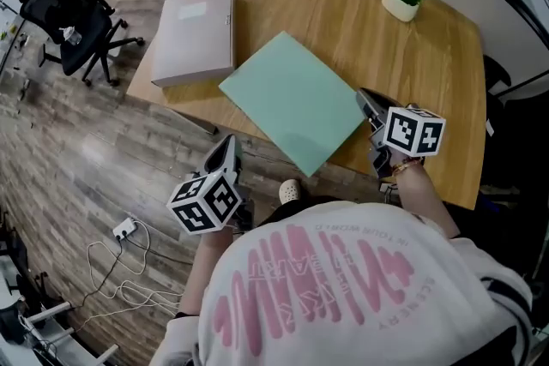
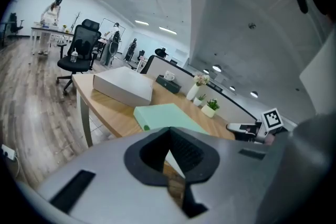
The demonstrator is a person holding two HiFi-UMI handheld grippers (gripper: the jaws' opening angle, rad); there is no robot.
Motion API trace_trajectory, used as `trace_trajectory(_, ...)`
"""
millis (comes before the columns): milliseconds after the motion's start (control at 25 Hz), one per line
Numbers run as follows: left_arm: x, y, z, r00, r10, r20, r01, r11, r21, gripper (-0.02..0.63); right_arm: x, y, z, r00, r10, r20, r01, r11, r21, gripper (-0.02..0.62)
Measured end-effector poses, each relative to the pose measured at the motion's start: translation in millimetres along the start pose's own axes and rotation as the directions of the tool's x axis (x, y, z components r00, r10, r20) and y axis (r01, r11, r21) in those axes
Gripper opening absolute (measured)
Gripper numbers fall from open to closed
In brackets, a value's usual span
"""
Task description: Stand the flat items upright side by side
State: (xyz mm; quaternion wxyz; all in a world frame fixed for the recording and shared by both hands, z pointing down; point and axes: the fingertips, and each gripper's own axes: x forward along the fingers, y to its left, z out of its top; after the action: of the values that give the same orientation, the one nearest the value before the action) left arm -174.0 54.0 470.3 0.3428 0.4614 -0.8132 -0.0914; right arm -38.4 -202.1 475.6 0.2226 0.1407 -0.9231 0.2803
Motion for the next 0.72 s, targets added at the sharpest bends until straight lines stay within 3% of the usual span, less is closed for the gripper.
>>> trace_trajectory(80,18,11,-2,0.999,0.012,-0.03,-0.012,1.0,0.003,0.002,14,-6,3,1.0,-0.023,0.003,0.023,1.0,-0.01,-0.002)
trace_trajectory(200,43,19,-5,0.998,0.013,-0.058,-0.016,0.998,-0.054,0.002,30,-16,1,0.998,-0.06,-0.014,0.059,0.998,-0.035,0.003)
trace_trajectory(320,64,12,-9,0.996,-0.025,-0.087,0.014,0.993,-0.12,0.031,42,-22,2,0.996,-0.061,-0.07,0.054,0.994,-0.096,0.194)
trace_trajectory(360,71,9,-9,0.995,-0.032,-0.095,0.019,0.99,-0.137,0.104,48,-23,4,0.995,-0.047,-0.093,0.037,0.994,-0.099,0.201)
trace_trajectory(440,82,10,-9,0.994,-0.013,-0.106,-0.005,0.985,-0.17,0.162,64,-22,4,0.986,0.022,-0.164,-0.033,0.997,-0.064,0.228)
trace_trajectory(560,95,6,-21,0.988,0.022,-0.15,-0.053,0.976,-0.212,0.215,91,-9,-7,0.932,0.154,-0.328,-0.171,0.985,-0.024,0.373)
trace_trajectory(720,106,3,-34,0.98,0.069,-0.187,-0.1,0.982,-0.161,0.239,115,-8,-29,0.86,0.182,-0.476,-0.249,0.965,-0.081,0.412)
